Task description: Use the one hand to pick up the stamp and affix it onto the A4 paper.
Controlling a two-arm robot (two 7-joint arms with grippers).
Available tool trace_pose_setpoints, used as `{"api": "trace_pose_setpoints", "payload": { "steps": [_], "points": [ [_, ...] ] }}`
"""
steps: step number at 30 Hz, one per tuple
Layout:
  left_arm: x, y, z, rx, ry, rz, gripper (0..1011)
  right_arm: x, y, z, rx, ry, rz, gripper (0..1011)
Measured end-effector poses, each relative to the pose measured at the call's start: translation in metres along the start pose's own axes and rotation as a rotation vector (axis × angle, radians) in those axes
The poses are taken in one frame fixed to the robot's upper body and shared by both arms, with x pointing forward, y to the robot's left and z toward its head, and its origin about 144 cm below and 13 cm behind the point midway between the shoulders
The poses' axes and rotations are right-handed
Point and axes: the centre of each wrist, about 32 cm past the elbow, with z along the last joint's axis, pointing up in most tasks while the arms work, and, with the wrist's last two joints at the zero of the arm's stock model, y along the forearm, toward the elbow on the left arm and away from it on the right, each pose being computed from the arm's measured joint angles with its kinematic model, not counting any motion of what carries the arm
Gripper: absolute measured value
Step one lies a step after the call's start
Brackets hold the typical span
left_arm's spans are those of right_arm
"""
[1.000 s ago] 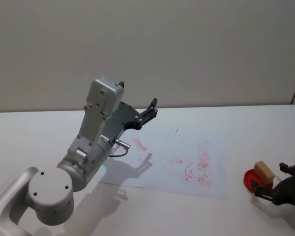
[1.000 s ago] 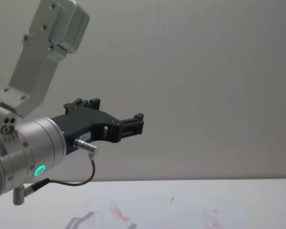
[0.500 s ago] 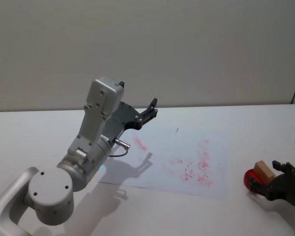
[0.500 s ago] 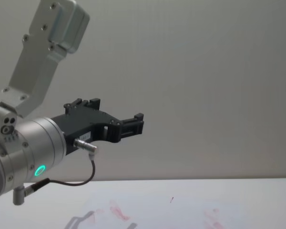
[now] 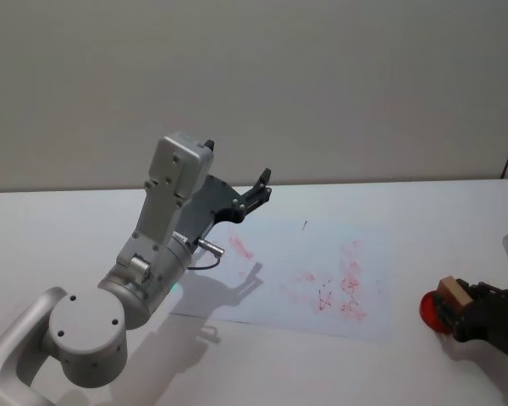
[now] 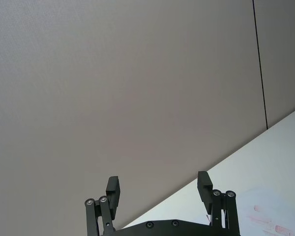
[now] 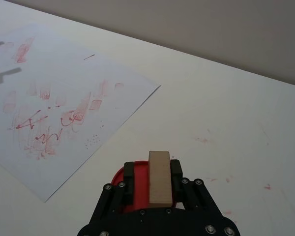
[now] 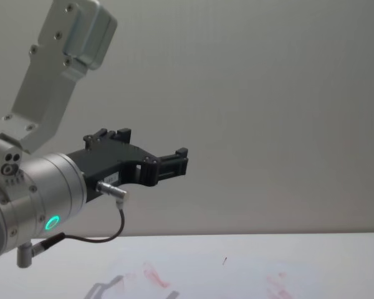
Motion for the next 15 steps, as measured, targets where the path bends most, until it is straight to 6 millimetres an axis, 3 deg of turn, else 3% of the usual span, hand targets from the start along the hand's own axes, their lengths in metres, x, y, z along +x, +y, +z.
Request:
{"api": "trace_pose_setpoints", "payload": {
  "steps": [8,15],
  "points": [
    [0.0,0.0,0.0,0.0,0.0,0.0,1001,-0.0003,0.001,0.0001,0.0,0.0,0.0,224],
    [0.0,0.0,0.0,0.0,0.0,0.0,1001,-0.0001,0.0004,0.0015,0.015,-0.005,0.0,217]
  ]
}}
